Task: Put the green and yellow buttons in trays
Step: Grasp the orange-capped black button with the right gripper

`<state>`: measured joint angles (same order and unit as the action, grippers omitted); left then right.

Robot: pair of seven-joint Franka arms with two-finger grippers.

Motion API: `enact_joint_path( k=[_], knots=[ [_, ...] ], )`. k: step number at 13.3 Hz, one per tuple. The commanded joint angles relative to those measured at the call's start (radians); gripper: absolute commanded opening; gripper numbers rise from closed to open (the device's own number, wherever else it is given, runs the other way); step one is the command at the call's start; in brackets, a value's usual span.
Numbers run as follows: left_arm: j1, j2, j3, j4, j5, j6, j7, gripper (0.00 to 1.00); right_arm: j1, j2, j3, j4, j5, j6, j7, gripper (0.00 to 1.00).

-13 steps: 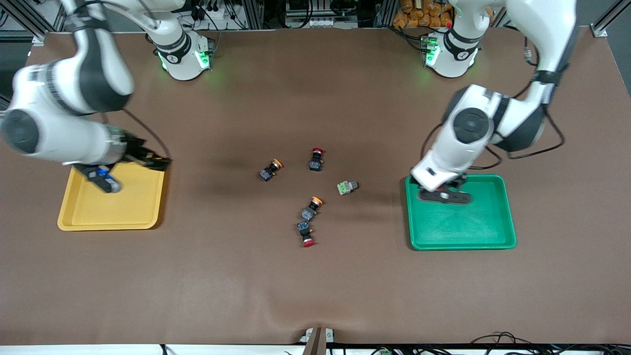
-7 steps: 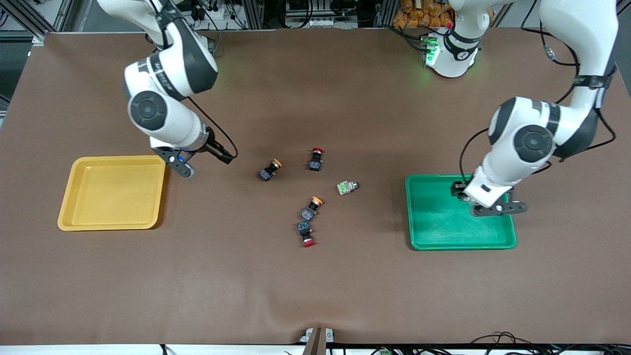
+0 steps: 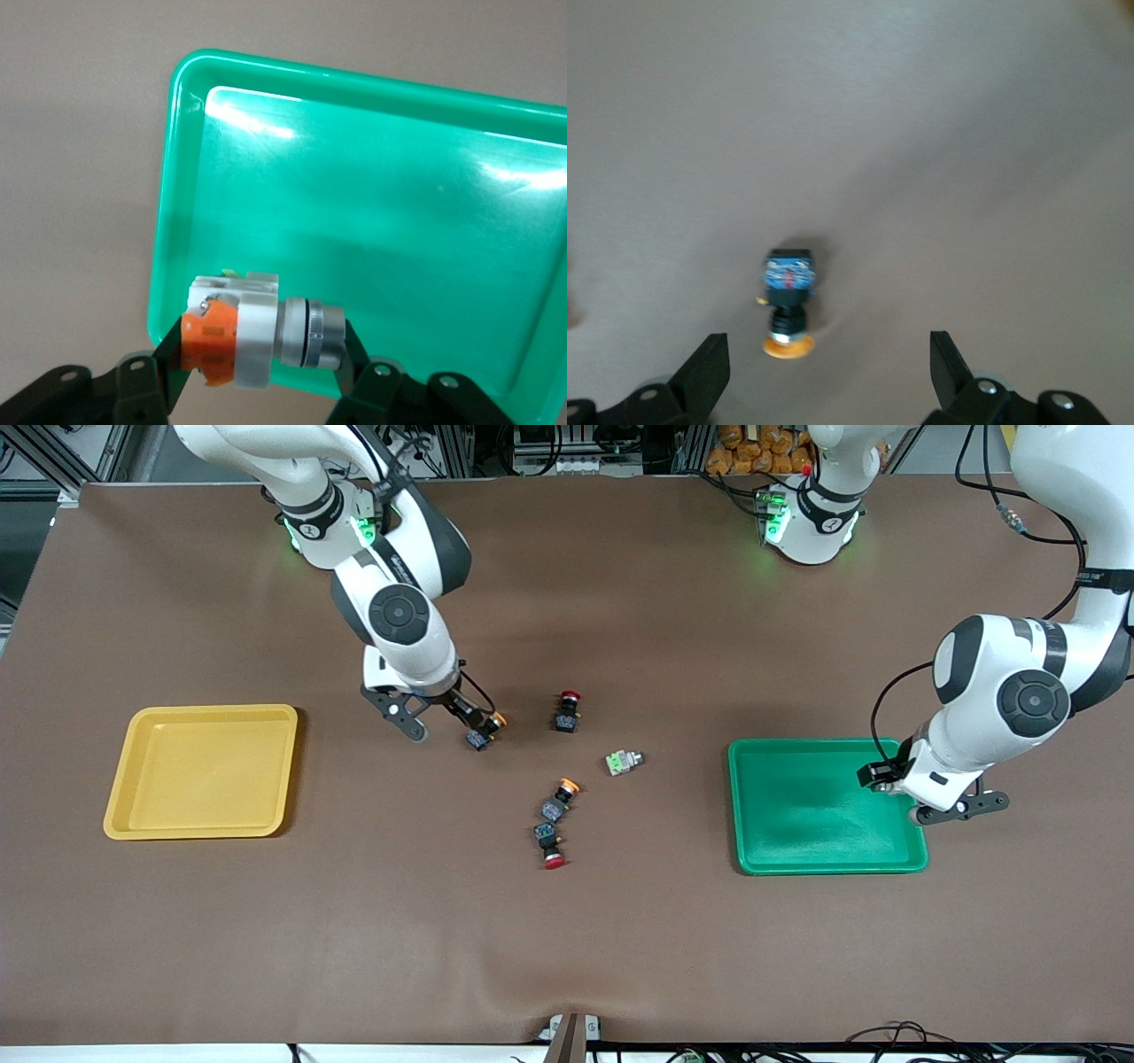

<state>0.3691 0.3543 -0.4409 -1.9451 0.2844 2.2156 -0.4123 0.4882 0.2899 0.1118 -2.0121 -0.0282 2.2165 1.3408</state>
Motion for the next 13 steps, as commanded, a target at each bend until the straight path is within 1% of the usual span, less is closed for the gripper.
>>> enact_joint_path(
  k=[1,3,5,7,10,12,13],
  knots=[
    [0.010,0.020,-0.007,0.005,0.019,0.042,0.003,0.00,0.003,0.017,-0.011,0.029,-0.029,0.050,0.003,1.00],
    [0.016,0.041,-0.005,0.005,0.021,0.068,0.003,0.00,0.030,0.069,-0.011,0.039,-0.029,0.095,0.009,1.00],
    [0.027,0.058,-0.002,0.005,0.025,0.094,0.009,0.00,0.041,0.098,-0.011,0.039,-0.030,0.106,0.009,1.00],
    [0.045,0.101,-0.004,0.006,0.036,0.146,0.017,0.00,0.059,0.139,-0.011,0.039,-0.062,0.149,0.009,1.00],
    [0.044,0.176,-0.004,0.008,0.036,0.243,0.018,0.00,0.084,0.193,-0.012,0.042,-0.094,0.170,0.009,1.00],
    [0.041,0.196,-0.004,0.015,0.036,0.245,0.017,0.00,0.086,0.219,-0.012,0.046,-0.101,0.218,0.009,1.00],
    [0.041,0.205,-0.004,0.015,0.036,0.245,0.020,0.18,0.089,0.232,-0.012,0.047,-0.120,0.230,0.009,1.00]
  ],
)
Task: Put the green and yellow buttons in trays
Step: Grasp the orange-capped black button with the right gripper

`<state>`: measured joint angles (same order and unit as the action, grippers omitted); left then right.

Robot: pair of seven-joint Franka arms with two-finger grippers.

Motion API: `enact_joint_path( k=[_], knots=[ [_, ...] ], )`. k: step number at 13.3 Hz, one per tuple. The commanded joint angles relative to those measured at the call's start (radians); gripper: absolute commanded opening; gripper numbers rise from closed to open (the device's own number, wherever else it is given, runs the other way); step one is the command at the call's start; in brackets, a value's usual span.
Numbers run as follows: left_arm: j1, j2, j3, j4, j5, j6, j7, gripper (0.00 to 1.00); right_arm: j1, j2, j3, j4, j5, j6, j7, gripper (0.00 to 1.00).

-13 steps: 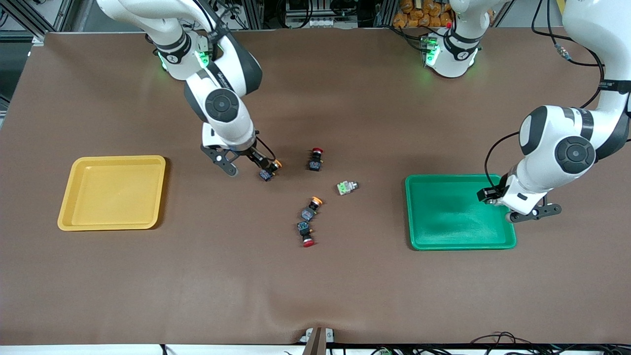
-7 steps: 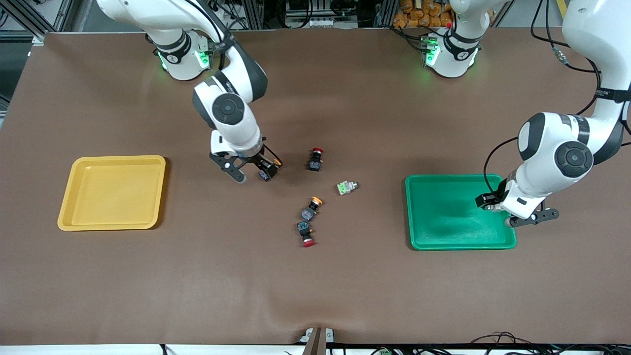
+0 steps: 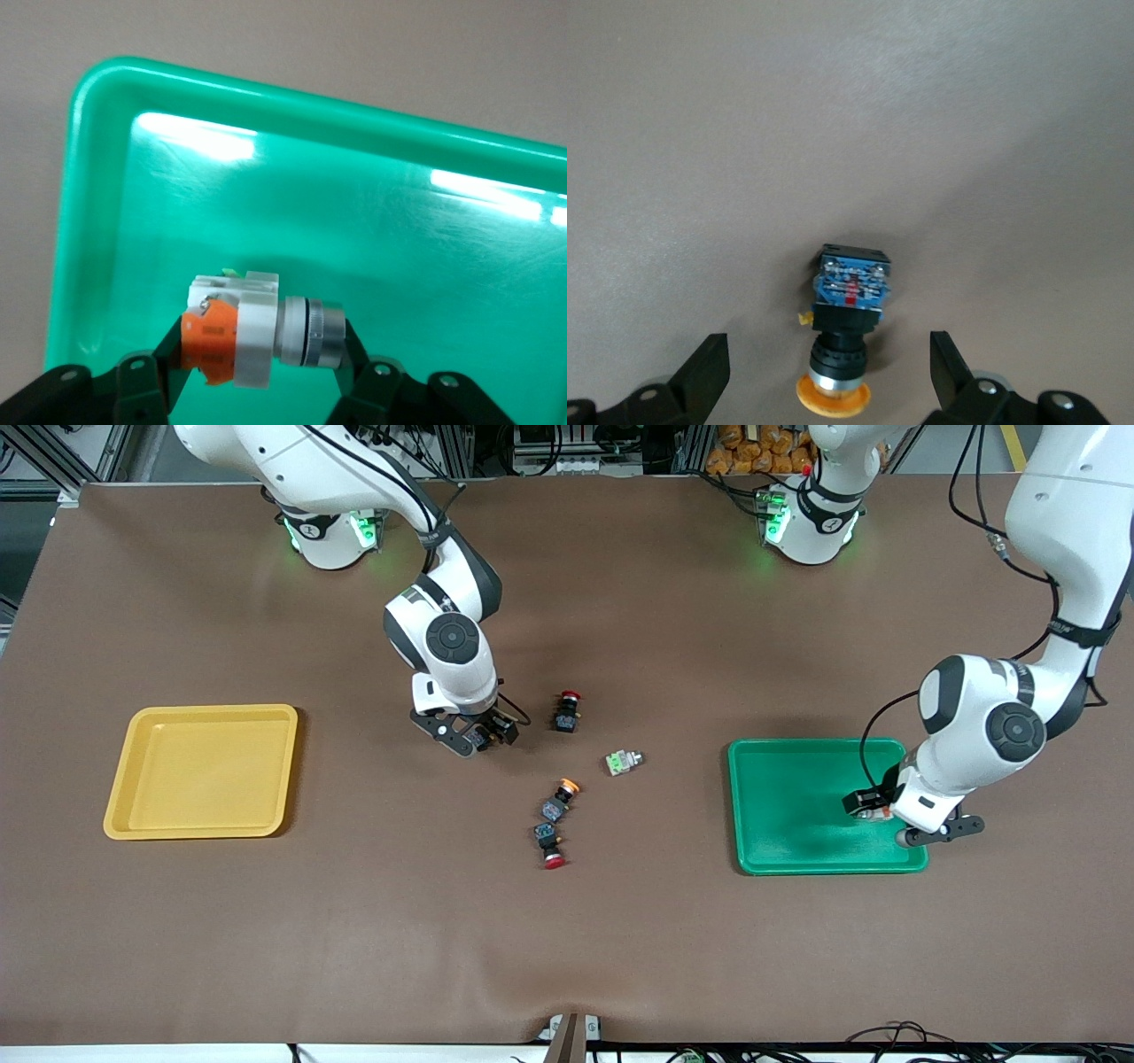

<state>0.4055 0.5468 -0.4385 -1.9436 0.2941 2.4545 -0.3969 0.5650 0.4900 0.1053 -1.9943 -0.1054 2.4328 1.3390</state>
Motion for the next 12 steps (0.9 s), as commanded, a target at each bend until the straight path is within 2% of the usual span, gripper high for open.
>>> enact_joint_path(
  k=[1,2,3,6,7,8,9,11,12],
  knots=[
    [0.004,0.015,-0.006,0.014,0.027,0.006,0.010,0.65,0.012,0.042,-0.006,0.029,-0.057,0.023,0.012,1.00],
    [0.001,0.013,-0.006,0.011,0.028,0.006,0.015,1.00,0.012,0.051,-0.006,0.031,-0.063,0.025,0.012,1.00],
    [-0.001,0.009,-0.006,0.006,0.030,0.005,0.035,1.00,0.015,0.061,-0.006,0.031,-0.063,0.025,0.012,0.98],
    [-0.007,-0.017,-0.040,0.008,0.028,-0.005,0.032,1.00,0.016,0.062,-0.006,0.026,-0.068,0.020,0.011,0.75],
    [-0.007,-0.025,-0.055,0.011,0.028,-0.017,0.032,1.00,0.018,0.064,-0.006,0.028,-0.068,0.020,0.011,0.61],
    [-0.007,-0.034,-0.078,0.015,0.027,-0.037,0.030,1.00,0.018,0.064,-0.006,0.028,-0.068,0.019,0.011,0.38],
    [-0.007,-0.037,-0.106,0.017,0.022,-0.052,0.026,1.00,0.018,0.062,-0.006,0.028,-0.068,0.014,0.009,0.23],
    [-0.007,-0.042,-0.164,0.017,0.010,-0.068,0.009,1.00,0.009,0.044,-0.004,0.029,-0.066,-0.006,-0.015,0.01],
    [-0.014,-0.039,-0.192,0.014,0.010,-0.069,-0.032,1.00,0.004,0.010,-0.004,0.035,-0.066,-0.061,-0.020,0.00]
  ],
)
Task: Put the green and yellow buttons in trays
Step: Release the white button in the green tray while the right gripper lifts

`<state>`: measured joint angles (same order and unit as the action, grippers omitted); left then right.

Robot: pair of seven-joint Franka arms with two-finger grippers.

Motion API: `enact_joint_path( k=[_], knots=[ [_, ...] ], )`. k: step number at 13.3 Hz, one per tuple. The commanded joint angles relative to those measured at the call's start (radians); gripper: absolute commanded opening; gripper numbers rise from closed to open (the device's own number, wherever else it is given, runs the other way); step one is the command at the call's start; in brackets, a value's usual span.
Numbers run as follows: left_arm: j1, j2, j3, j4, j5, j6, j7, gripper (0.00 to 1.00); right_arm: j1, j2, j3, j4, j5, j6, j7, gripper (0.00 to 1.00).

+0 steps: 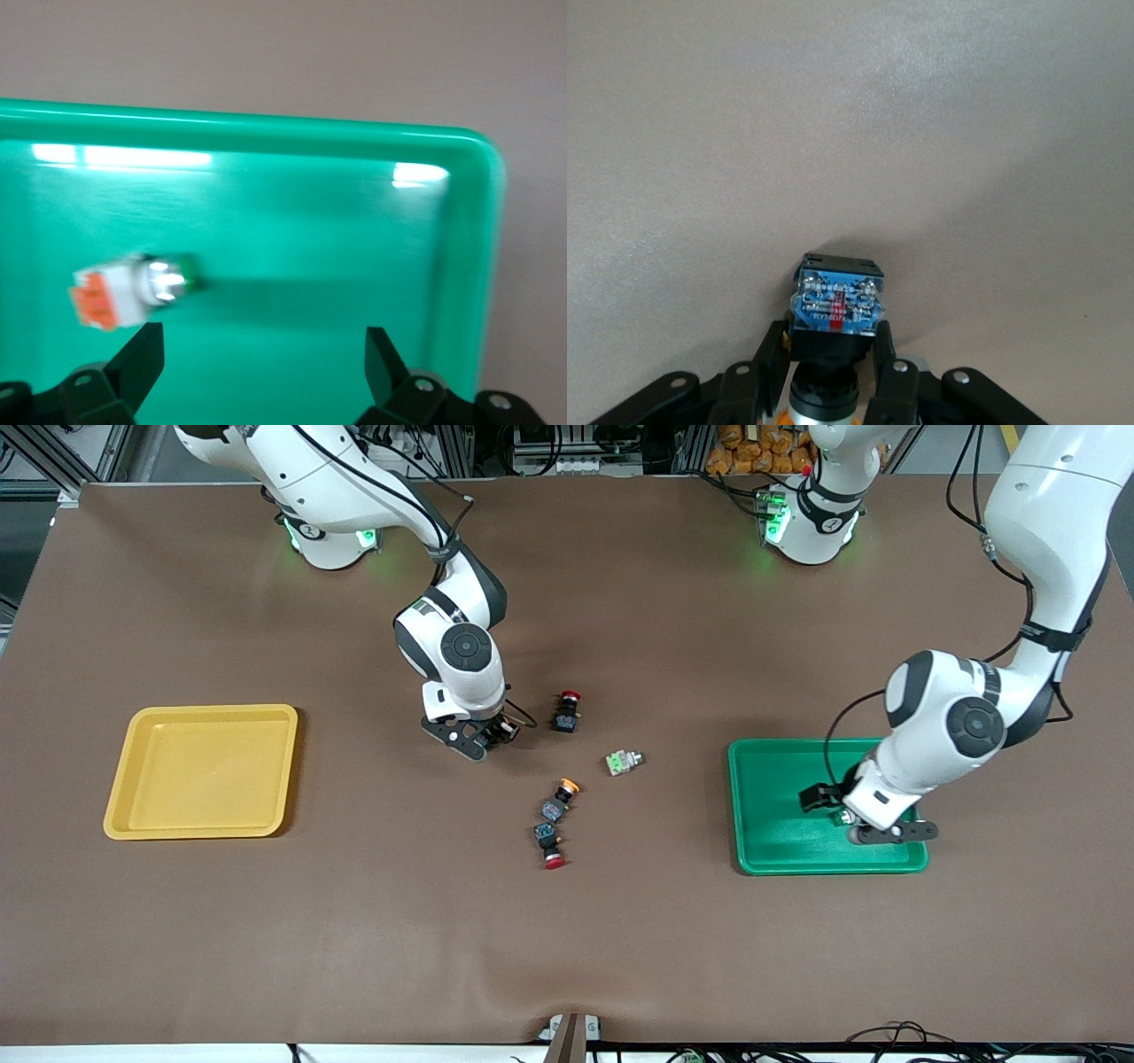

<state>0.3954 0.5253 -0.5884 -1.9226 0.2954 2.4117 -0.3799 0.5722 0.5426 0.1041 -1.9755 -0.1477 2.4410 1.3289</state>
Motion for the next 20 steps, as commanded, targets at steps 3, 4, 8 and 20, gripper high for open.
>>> enact_joint_path(
  k=[3,4,8,20],
  knots=[
    [-0.108,-0.011,-0.062,-0.016,0.010,-0.026,-0.083,1.00,-0.035,-0.128,-0.009,0.084,-0.024,-0.345,-0.098,0.00],
    [-0.159,-0.008,-0.062,-0.010,0.008,-0.026,-0.103,1.00,-0.067,-0.159,-0.008,0.093,-0.024,-0.409,-0.176,0.00],
    [-0.334,0.025,-0.059,0.031,0.013,-0.019,-0.417,1.00,-0.230,-0.269,-0.007,0.092,-0.021,-0.514,-0.554,0.00],
    [-0.701,0.189,0.144,0.172,0.120,0.007,-0.895,1.00,-0.876,-0.192,-0.007,0.075,0.053,-0.392,-1.637,0.00]
  ],
)
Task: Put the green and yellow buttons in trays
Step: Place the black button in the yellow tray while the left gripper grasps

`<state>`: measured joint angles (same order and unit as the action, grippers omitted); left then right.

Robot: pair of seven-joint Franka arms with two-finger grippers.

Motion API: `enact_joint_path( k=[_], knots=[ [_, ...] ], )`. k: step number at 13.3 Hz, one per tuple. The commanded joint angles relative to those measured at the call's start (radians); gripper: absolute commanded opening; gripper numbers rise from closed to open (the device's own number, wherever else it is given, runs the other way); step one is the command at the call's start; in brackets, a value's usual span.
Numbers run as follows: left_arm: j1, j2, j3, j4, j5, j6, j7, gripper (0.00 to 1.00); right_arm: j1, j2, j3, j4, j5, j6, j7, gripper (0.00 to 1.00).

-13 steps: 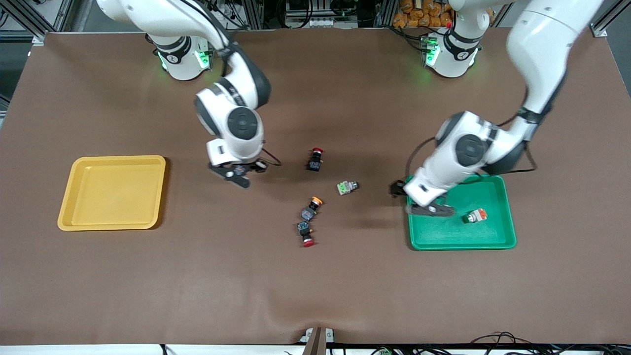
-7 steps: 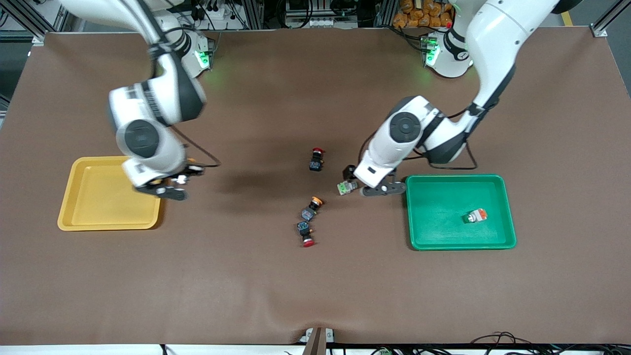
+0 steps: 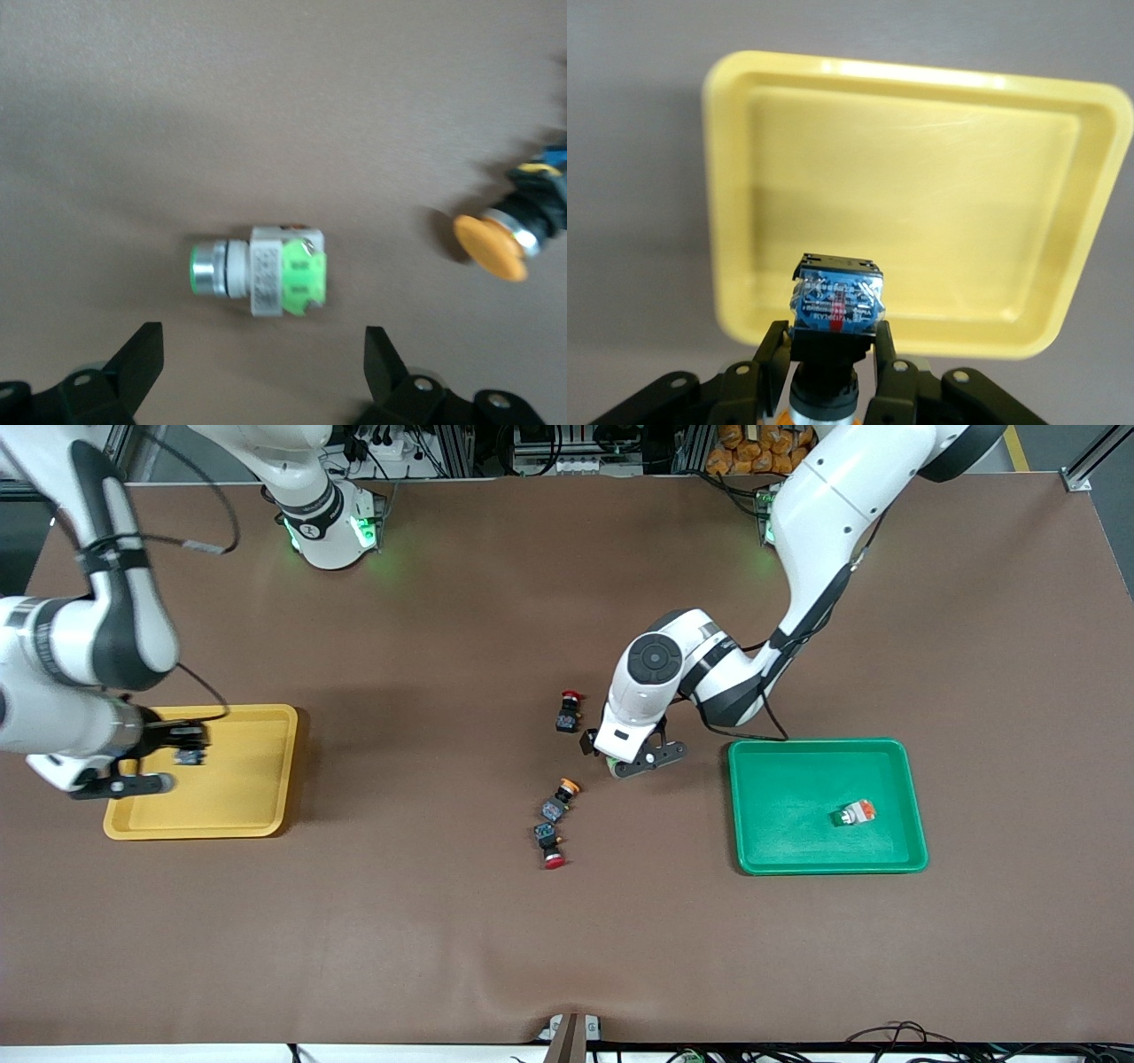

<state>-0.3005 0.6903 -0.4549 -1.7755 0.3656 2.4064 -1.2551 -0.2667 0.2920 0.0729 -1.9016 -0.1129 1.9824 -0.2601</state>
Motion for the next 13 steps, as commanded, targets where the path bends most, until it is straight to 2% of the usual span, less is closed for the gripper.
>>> enact_joint_path(
  k=[1,6,8,9,10,11,12,13],
  knots=[
    [-0.005,0.035,0.012,0.024,0.050,0.037,-0.020,1.00,-0.069,0.081,0.024,-0.004,0.018,0.076,-0.091,0.00],
    [-0.005,0.069,0.021,0.025,0.076,0.069,-0.021,1.00,-0.225,0.237,0.027,-0.010,0.016,0.228,-0.312,0.02],
    [-0.005,0.069,0.022,0.027,0.073,0.069,-0.026,1.00,-0.229,0.246,0.027,-0.028,0.018,0.228,-0.311,0.01],
    [-0.005,0.072,0.022,0.027,0.075,0.072,-0.035,1.00,-0.226,0.246,0.027,-0.034,0.018,0.216,-0.301,0.05],
    [-0.005,0.078,0.022,0.028,0.075,0.079,-0.036,1.00,-0.226,0.246,0.027,-0.043,0.018,0.201,-0.297,0.28],
    [-0.005,0.083,0.022,0.037,0.075,0.085,-0.037,1.00,-0.232,0.250,0.028,-0.047,0.044,0.196,-0.297,0.99],
    [-0.005,0.089,0.024,0.037,0.075,0.085,-0.037,1.00,-0.230,0.254,0.027,-0.045,0.103,0.191,-0.297,1.00],
    [-0.005,0.087,0.028,0.037,0.076,0.085,-0.037,1.00,-0.227,0.245,0.027,-0.039,0.126,0.161,-0.295,1.00]
  ],
)
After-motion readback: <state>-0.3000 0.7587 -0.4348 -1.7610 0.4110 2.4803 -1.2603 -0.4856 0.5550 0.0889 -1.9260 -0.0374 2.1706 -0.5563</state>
